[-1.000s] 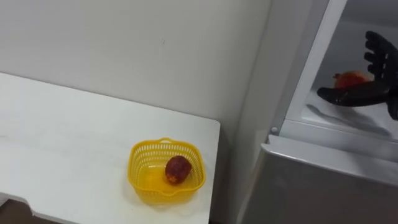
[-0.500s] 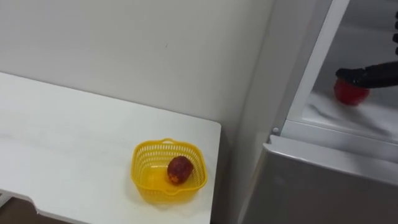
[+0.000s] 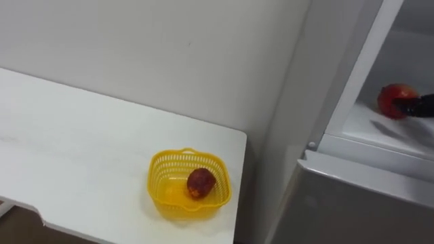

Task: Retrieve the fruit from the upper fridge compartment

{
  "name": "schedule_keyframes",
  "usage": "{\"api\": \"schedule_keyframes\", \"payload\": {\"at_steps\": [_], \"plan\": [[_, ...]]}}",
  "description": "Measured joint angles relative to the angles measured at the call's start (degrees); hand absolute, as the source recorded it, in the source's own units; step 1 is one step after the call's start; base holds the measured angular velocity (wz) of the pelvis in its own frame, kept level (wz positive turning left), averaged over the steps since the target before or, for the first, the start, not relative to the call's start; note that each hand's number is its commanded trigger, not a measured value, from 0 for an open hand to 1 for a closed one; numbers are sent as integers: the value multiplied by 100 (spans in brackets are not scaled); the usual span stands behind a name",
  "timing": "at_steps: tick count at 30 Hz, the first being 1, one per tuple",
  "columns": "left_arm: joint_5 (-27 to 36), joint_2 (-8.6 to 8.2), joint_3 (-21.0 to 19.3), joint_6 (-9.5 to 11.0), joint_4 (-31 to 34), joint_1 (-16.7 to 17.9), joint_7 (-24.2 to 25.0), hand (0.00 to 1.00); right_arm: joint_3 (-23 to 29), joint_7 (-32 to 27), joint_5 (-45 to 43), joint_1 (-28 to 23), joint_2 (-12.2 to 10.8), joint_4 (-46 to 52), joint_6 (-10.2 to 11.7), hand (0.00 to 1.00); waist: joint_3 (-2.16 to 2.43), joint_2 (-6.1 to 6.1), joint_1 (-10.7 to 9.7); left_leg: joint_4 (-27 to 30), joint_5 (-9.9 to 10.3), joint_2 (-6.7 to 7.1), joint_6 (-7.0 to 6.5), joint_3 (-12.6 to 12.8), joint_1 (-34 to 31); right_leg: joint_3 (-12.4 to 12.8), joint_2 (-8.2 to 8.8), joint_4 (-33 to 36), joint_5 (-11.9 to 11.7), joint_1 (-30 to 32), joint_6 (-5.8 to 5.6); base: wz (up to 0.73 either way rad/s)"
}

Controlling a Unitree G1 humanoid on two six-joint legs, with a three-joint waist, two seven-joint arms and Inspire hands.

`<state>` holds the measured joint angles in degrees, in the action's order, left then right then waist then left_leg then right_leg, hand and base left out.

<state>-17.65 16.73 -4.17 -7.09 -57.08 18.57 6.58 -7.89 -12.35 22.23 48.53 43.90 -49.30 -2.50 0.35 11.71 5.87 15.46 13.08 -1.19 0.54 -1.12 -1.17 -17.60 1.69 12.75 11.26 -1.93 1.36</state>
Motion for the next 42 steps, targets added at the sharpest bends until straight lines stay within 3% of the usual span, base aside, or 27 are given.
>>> {"api": "schedule_keyframes", "payload": {"at_steps": [4, 6, 14, 24, 25, 26, 27, 33, 42], "plan": [[4, 5, 13, 0, 1, 4, -25, 0, 6, -67, 20, 98, 4, -266, 2, 0, -46, -64, 67, 26, -11, 3, 20, -104, -248, -95, -4, 1, -25, 168, 21, 13], [140, 56, 99, -1, -30, 14, -57, 0, -11, -189, 67, 317, 5, -563, 28, 0, -93, -117, 90, 7, -30, -5, 42, -111, -278, -123, -6, 3, -30, 203, 31, 4], [492, 180, 284, 95, -21, -34, -156, 0, -227, -473, 260, 395, 16, -628, 183, 0, -120, -92, 106, 25, -67, -15, 69, -138, -439, -171, -13, 18, -48, 354, 62, 1], [629, 194, 352, -3, -17, -35, -204, 0, -282, -636, 238, 517, 42, -743, 242, 0, -139, -134, 216, 79, -81, -28, 78, -137, -615, -167, -17, 97, -60, 538, 81, -1], [629, 195, 356, -5, -17, -35, -204, 0, -301, -636, 241, 525, 48, -747, 243, 29, -140, -140, 223, 83, -81, -29, 78, -137, -619, -168, -18, 97, -62, 541, 85, 0], [628, 196, 373, -6, -11, -31, -206, 0, -370, -626, 243, 538, 64, -749, 251, 73, -144, -153, 236, 85, -83, -29, 81, -136, -620, -167, -19, 96, -66, 542, 92, 0], [632, 196, 388, -9, -3, -27, -213, 0, -419, -625, 266, 540, 68, -763, 280, 100, -153, -170, 247, 96, -84, -32, 82, -136, -618, -166, -24, 91, -72, 535, 100, 0], [680, 193, 555, -19, -21, -27, -247, 0, -458, -398, 323, 556, 122, -847, 468, 100, -189, -293, 322, 140, -84, -68, 89, -120, -615, -160, -58, 63, -114, 505, 128, -2], [682, 182, 738, -224, -30, -32, -261, 0, -547, -75, 326, 588, 197, -890, 620, 100, -168, -436, 440, 128, -121, -118, 148, -129, -614, -160, -114, -16, -180, 477, 167, -1]]}}
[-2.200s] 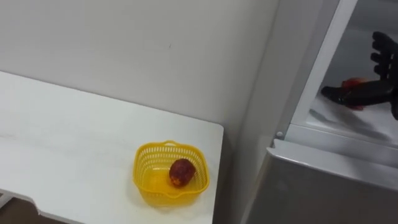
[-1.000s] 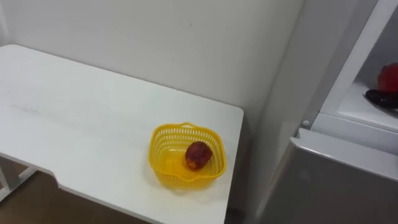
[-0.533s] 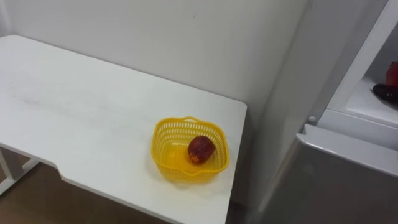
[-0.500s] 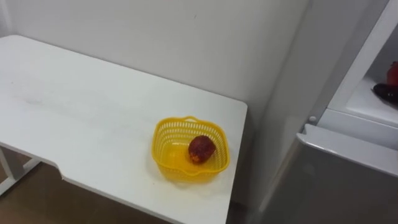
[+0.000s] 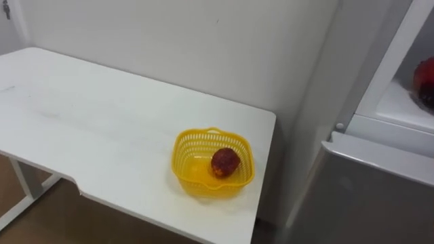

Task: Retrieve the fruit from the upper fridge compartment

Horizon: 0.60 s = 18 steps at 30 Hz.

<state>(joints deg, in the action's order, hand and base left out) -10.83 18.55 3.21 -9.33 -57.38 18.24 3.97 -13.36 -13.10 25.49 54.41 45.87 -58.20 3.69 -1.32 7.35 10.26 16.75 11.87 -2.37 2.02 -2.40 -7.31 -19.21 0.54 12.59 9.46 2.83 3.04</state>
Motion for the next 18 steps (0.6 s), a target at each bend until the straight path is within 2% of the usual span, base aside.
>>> {"api": "schedule_keyframes", "payload": {"at_steps": [8, 18], "plan": [[-3, 0, -1, -36, -9, -28, 49, 0, 113, 250, 21, 11, -4, -23, 3, 100, -4, -27, -5, -12, -4, 1, 2, 3, 65, 14, -18, -103, -1, -89, 8, 0], [-1, -27, -1, -34, -2, -76, 56, 0, 110, 279, 22, 3, -21, -22, 2, 100, -4, -27, 4, -61, -13, -3, 0, 51, 142, 25, -17, -127, 0, -150, 6, 0]]}}
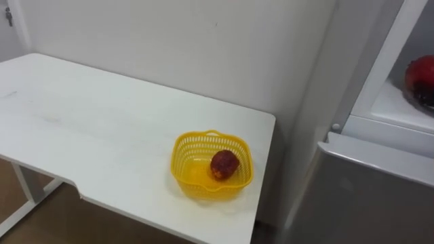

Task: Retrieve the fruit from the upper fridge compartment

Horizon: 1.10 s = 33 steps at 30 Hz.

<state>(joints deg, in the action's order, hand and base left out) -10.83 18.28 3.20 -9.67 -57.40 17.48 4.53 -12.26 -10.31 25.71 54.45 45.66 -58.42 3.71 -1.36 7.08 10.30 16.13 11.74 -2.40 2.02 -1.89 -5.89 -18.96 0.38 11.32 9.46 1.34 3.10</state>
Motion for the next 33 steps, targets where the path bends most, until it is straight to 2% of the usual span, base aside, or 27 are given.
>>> {"api": "schedule_keyframes", "payload": {"at_steps": [10, 14, 17, 19, 21, 22, 24, 28, 30, 31, 33], "plan": [[-14, -4, -14, 58, 17, -11, -51, 0, 8, 71, 152, -1, -72, 9, -8, 100, 42, 60, -42, -85, -24, 2, 6, 28, 148, 12, -4, -69, -1, -86, -3, -1], [9, -8, -72, 169, 11, 15, -63, 0, 16, 106, 469, -2, -89, 189, -29, 100, 61, 86, -105, -175, -61, 14, 5, 34, 212, 24, 9, -73, 0, -102, -5, 0], [6, -27, -73, 260, 1, 13, -69, 0, 26, 45, 583, -182, -114, 731, -95, 100, 66, 78, -149, -265, -97, 15, 12, 70, 278, 100, 38, -74, 13, -109, -6, -4], [6, -98, -144, 298, -11, 10, -81, 0, 163, 29, 597, -350, -206, 1247, -105, 100, 71, 63, -208, -262, -103, 1, 16, 126, 266, 141, 31, -71, 13, -71, -3, -11], [1, -223, -300, 376, -19, 21, -170, 0, 665, -18, 480, -905, -414, 2230, -103, 100, 81, 48, -303, -260, -103, 6, 15, 143, 279, 117, 24, -69, 13, -86, -3, 0], [5, -232, -294, 394, -15, 21, -178, 0, 792, -70, 403, -1054, -481, 2498, -101, 100, 82, 47, -373, -262, -103, 7, 15, 140, 284, 110, 23, -70, 13, -92, -4, 5], [34, -291, -287, 429, -62, -4, -282, 0, 1137, -298, 64, -1584, -787, 3390, -53, 100, 77, 15, -422, -277, -103, 7, 14, 169, 373, 164, 8, -71, 12, -163, -5, -3], [145, -358, -285, 533, -129, -59, -403, 0, 1337, -605, -408, -2248, -1222, 4501, 4, 100, 89, -61, -543, -295, -102, 2, 14, 253, 483, 177, 21, -73, 14, -258, -9, -5], [183, -457, -295, 629, -121, -51, -406, 0, 1504, -676, -454, -2889, -1505, 5384, 53, 100, 100, -165, -562, -405, -100, -1, 11, 341, 602, 230, 24, -78, 22, -298, -24, -11], [204, -478, -295, 644, -120, -50, -405, 0, 1532, -692, -455, -3048, -1547, 5576, 53, 100, 89, -191, -570, -424, -99, 2, 10, 351, 635, 240, 32, -78, 24, -322, -27, -7], [242, -501, -295, 672, -119, -19, -433, 0, 1571, -847, -559, -3643, -1778, 6213, 65, 100, 102, -261, -604, -453, -97, 7, 6, 388, 707, 255, 45, -71, 35, -377, -47, -5]]}}
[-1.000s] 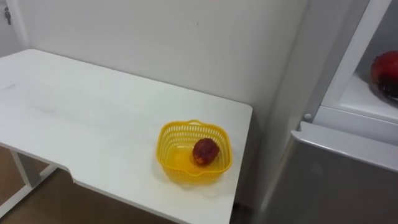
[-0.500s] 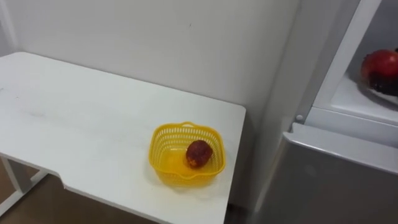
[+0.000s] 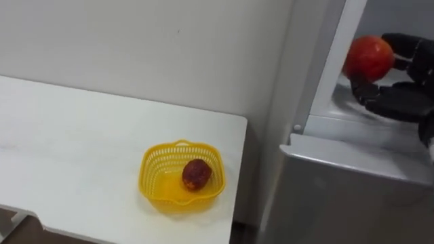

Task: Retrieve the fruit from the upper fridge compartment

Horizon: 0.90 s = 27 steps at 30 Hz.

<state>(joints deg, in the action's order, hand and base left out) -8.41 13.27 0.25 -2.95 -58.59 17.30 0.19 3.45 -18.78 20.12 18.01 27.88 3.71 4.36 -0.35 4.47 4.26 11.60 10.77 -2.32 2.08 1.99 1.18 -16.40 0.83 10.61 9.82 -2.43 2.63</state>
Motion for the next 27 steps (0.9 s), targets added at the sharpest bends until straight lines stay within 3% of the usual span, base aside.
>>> {"api": "schedule_keyframes", "payload": {"at_steps": [2, 5, 8, 10, 14, 20, 27], "plan": [[-3, -20, -1, 49, 0, 14, -16, 0, -1, -69, -47, -237, -111, 220, 2, 100, -19, -49, -61, -3, 1, -6, -2, 102, 54, 55, 6, -3, 8, -45, -9, -8], [4, -62, -15, 130, -3, 9, -3, 0, 25, -297, -101, -458, -115, 577, 38, 100, 14, -155, -101, -5, 5, -11, -7, 200, 96, 211, -2, 8, 29, -30, -31, -10], [-1, -118, -158, 202, -6, -28, 1, 0, 28, -404, -574, -639, -120, 869, 314, 100, 31, -213, -100, -46, 10, -22, -14, 269, 189, 266, -6, 24, 35, -40, -30, -16], [-4, -133, -185, 230, -6, -59, 12, 0, 21, -397, -882, -640, -166, 1075, 370, 100, 32, -219, -101, -62, 9, -30, -14, 291, 181, 309, -21, 26, 31, -41, -25, -11], [-4, -151, -172, 347, -128, -202, 64, 0, -40, -182, -1621, -706, -494, 1592, 592, 100, 39, -207, -79, -11, 11, -25, -16, 285, 176, 317, -55, 36, 24, -54, -20, 0], [-4, -110, -107, 386, -372, -267, 77, 0, -672, 177, -2260, -702, -521, 1661, 631, 100, -7, -121, 85, -34, 10, -11, -16, 359, 240, 384, -21, 105, 51, -35, -32, -6], [-15, -94, -96, 478, -709, -453, 174, 0, -999, 676, -2732, -589, -557, 1662, 635, 100, -42, 54, 363, -42, 12, -2, -19, 318, 190, 347, -17, 94, 57, -49, -40, 3]]}}
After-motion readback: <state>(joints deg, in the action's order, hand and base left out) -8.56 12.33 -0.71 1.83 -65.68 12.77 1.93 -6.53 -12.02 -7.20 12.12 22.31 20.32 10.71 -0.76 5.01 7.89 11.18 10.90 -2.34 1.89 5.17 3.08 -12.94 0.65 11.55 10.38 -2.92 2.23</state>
